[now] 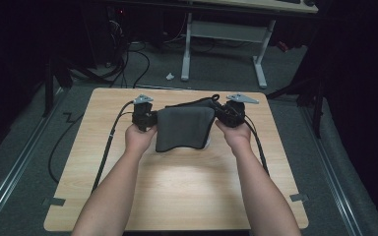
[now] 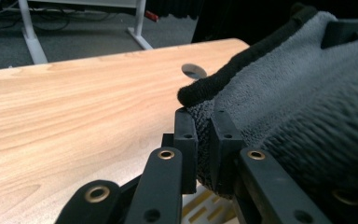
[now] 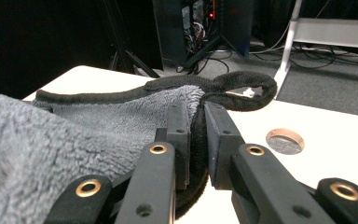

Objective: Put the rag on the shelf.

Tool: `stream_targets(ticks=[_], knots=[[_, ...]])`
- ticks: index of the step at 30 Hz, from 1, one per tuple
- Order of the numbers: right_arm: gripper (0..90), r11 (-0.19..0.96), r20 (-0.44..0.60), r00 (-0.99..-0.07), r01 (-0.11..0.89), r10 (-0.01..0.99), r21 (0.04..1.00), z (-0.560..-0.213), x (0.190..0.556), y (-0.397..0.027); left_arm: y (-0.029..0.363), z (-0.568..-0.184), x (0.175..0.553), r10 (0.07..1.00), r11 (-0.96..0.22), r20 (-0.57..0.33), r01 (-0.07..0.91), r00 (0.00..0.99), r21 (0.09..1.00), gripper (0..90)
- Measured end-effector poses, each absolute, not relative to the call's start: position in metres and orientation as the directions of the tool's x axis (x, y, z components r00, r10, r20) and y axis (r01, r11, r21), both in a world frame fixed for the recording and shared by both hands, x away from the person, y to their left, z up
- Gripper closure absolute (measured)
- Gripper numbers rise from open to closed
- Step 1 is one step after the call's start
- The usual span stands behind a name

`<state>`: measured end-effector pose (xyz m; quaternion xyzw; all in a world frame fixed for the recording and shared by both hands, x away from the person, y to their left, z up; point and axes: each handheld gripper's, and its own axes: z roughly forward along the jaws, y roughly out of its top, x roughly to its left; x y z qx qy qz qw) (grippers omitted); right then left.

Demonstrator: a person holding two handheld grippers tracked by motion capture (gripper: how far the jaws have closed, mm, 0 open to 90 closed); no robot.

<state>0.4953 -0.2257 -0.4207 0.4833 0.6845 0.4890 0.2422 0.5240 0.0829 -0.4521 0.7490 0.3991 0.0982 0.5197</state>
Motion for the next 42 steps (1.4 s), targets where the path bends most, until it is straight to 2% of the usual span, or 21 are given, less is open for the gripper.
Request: stream_targets(ticks=[8,20,24,27,42], knots=[[81.9,0.06,0.151,-0.405,0.463,0.902,0.884,-0.441,0.496,-0.229,0.082,-0.463,0.522,0.698,-0.149,-0.283,0.519,0.658,0.842,83.3],[80.7,0.04,0.185,-0.401,0.492,0.897,0.87,-0.452,0.496,-0.229,0.085,-0.47,0.519,0.695,-0.145,-0.298,0.534,0.654,0.833,83.1],[74.0,0.034,0.189,-0.386,0.503,0.903,0.864,-0.45,0.496,-0.23,0.085,-0.469,0.518,0.697,-0.145,-0.3,0.538,0.651,0.83,82.3],[67.3,0.042,0.173,-0.372,0.504,0.912,0.863,-0.448,0.496,-0.233,0.085,-0.469,0.518,0.705,-0.141,-0.302,0.543,0.642,0.828,77.8],[58.5,0.092,0.087,-0.344,0.473,0.935,0.876,-0.439,0.492,-0.239,0.094,-0.466,0.509,0.745,-0.135,-0.269,0.533,0.611,0.835,66.9]])
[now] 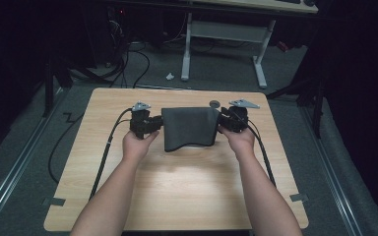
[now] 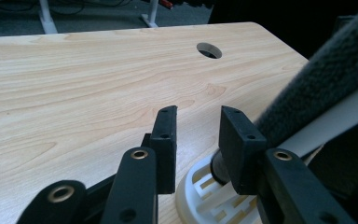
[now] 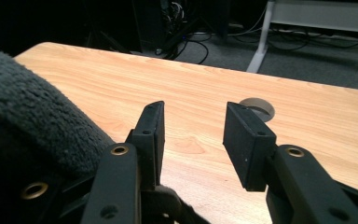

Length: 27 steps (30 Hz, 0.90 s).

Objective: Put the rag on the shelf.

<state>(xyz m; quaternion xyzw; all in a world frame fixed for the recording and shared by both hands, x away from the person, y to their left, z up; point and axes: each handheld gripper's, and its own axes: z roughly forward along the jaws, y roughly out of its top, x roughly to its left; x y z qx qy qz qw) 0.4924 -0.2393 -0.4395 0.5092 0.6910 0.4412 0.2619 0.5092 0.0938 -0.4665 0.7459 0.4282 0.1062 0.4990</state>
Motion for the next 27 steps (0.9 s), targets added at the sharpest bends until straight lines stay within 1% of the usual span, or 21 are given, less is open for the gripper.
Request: stream_targets(ticks=[7,12,13,16,19,21,23,26,27], knots=[[57.3,0.11,0.052,-0.333,0.448,0.941,0.887,-0.431,0.487,-0.244,0.107,-0.463,0.502,0.758,-0.117,-0.262,0.52,0.597,0.846,61.9],[57.3,0.12,0.031,-0.333,0.423,0.942,0.898,-0.427,0.478,-0.248,0.111,-0.458,0.494,0.767,-0.125,-0.233,0.496,0.598,0.859,59.3],[57.1,0.123,0.027,-0.334,0.421,0.942,0.899,-0.427,0.476,-0.249,0.113,-0.457,0.491,0.772,-0.136,-0.216,0.488,0.598,0.862,58.8],[55.8,0.147,0.0,-0.329,0.423,0.944,0.894,-0.427,0.468,-0.251,0.116,-0.456,0.486,0.779,-0.141,-0.202,0.479,0.594,0.866,57.0],[55.5,0.162,-0.024,-0.33,0.398,0.944,0.903,-0.428,0.459,-0.253,0.123,-0.456,0.477,0.786,-0.135,-0.194,0.47,0.587,0.872,55.0],[54.4,0.169,-0.029,-0.326,0.41,0.945,0.896,-0.429,0.453,-0.255,0.127,-0.457,0.471,0.795,-0.138,-0.185,0.469,0.578,0.873,54.0],[56.9,0.175,-0.04,-0.33,0.392,0.943,0.903,-0.43,0.445,-0.258,0.132,-0.458,0.464,0.79,-0.123,-0.205,0.477,0.577,0.871,52.9],[57.0,0.183,-0.044,-0.331,0.403,0.943,0.897,-0.432,0.434,-0.259,0.136,-0.459,0.45,0.789,-0.139,-0.193,0.476,0.583,0.869,51.7],[57.3,0.196,-0.062,-0.334,0.382,0.94,0.903,-0.433,0.429,-0.259,0.138,-0.459,0.444,0.786,-0.139,-0.193,0.473,0.587,0.87,51.3]])
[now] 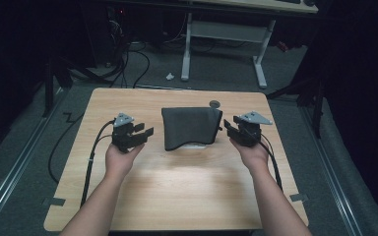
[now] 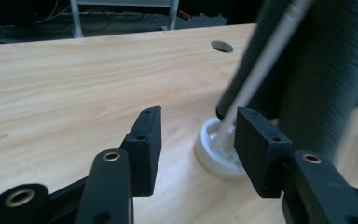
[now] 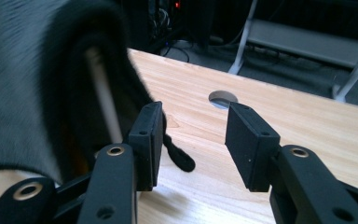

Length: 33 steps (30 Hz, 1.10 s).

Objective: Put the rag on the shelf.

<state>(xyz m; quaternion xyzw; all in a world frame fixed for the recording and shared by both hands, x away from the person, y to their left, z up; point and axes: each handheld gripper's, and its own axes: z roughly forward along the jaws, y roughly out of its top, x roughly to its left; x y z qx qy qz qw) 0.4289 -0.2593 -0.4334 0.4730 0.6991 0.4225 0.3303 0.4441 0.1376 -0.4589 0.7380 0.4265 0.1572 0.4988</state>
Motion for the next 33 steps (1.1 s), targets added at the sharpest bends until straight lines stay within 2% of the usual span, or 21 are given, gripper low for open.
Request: stream_targets(ticks=[3,7,14,17,18,21,25,27,29,33], knots=[[55.3,0.24,-0.112,-0.344,0.358,0.932,0.902,-0.436,0.413,-0.259,0.144,-0.46,0.427,0.779,-0.137,-0.192,0.462,0.596,0.876,51.1],[47.7,0.251,-0.109,-0.365,0.368,0.924,0.895,-0.439,0.393,-0.256,0.153,-0.466,0.404,0.765,-0.138,-0.206,0.468,0.611,0.873,50.8],[46.8,0.271,-0.119,-0.385,0.369,0.915,0.889,-0.455,0.357,-0.252,0.161,-0.483,0.365,0.741,-0.171,-0.204,0.473,0.64,0.865,49.8],[47.3,0.289,-0.122,-0.4,0.389,0.909,0.875,-0.466,0.344,-0.25,0.156,-0.502,0.342,0.713,-0.236,-0.214,0.516,0.668,0.824,49.4],[47.2,0.292,-0.118,-0.411,0.392,0.904,0.873,-0.469,0.339,-0.249,0.151,-0.507,0.331,0.707,-0.28,-0.179,0.504,0.684,0.817,48.7],[47.3,0.277,-0.097,-0.411,0.404,0.906,0.872,-0.479,0.326,-0.246,0.148,-0.512,0.318,0.704,-0.3,-0.145,0.476,0.695,0.827,47.8],[46.1,0.285,-0.089,-0.422,0.429,0.902,0.857,-0.497,0.304,-0.238,0.147,-0.517,0.296,0.713,-0.249,-0.182,0.486,0.677,0.838,45.9],[46.4,0.291,-0.09,-0.433,0.425,0.897,0.857,-0.506,0.291,-0.238,0.144,-0.517,0.292,0.7,-0.228,-0.231,0.518,0.676,0.824,45.8],[45.7,0.324,-0.111,-0.45,0.428,0.886,0.844,-0.509,0.286,-0.24,0.14,-0.518,0.29,0.692,-0.251,-0.209,0.502,0.691,0.828,44.6],[45.8,0.307,-0.096,-0.426,0.459,0.899,0.834,-0.516,0.286,-0.246,0.138,-0.52,0.293,0.679,-0.274,-0.206,0.503,0.705,0.82,44.6]])
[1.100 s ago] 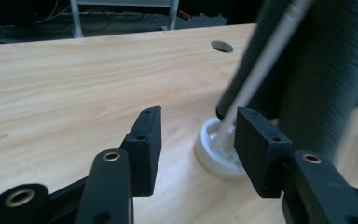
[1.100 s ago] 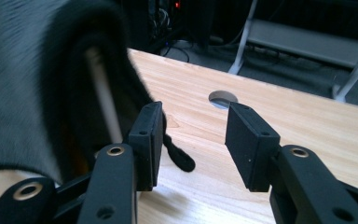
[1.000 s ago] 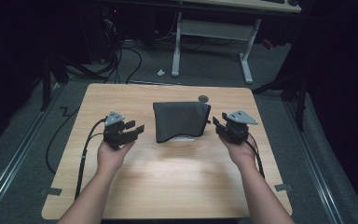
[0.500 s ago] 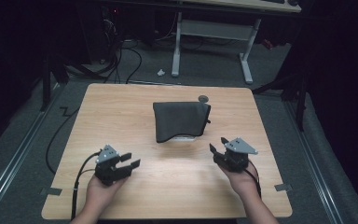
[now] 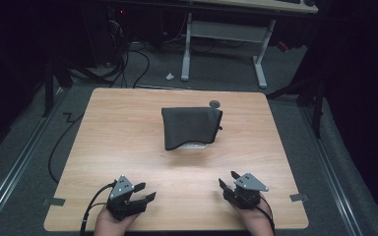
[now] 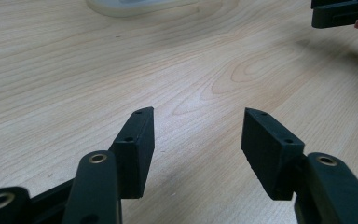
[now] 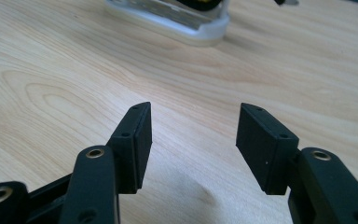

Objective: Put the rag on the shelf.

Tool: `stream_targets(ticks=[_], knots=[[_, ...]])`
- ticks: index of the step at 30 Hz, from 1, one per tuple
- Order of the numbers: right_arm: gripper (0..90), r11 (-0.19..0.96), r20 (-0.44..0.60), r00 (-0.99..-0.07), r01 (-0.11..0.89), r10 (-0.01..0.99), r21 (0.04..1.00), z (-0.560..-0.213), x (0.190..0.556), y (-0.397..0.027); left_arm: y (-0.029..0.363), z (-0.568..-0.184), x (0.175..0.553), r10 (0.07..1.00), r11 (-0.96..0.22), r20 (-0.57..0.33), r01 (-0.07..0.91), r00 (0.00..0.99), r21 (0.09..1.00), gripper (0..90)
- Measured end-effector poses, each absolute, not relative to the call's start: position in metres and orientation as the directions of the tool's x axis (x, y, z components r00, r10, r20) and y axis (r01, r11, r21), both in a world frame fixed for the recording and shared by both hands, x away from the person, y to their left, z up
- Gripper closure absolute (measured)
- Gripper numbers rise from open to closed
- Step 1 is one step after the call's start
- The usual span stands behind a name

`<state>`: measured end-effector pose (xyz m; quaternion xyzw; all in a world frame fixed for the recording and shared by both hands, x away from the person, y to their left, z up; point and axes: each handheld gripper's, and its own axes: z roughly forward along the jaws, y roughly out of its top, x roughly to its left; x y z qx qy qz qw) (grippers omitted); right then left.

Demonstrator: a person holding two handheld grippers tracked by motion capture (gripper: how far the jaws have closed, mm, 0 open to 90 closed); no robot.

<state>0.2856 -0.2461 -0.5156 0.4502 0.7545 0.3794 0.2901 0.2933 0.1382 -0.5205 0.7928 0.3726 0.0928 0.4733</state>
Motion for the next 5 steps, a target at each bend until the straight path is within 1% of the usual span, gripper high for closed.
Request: stream_targets(ticks=[2,5], knots=[[45.5,0.29,-0.086,-0.414,0.46,0.906,0.839,-0.5147,0.287,-0.2461,0.1394,-0.5215,0.2949,0.68,-0.275,-0.205,0.505,0.704,0.818,44.8],[45.5,0.3,-0.095,-0.42,0.454,0.902,0.839,-0.5159,0.2876,-0.2438,0.1417,-0.522,0.2953,0.678,-0.276,-0.212,0.51,0.704,0.814,45.0]])
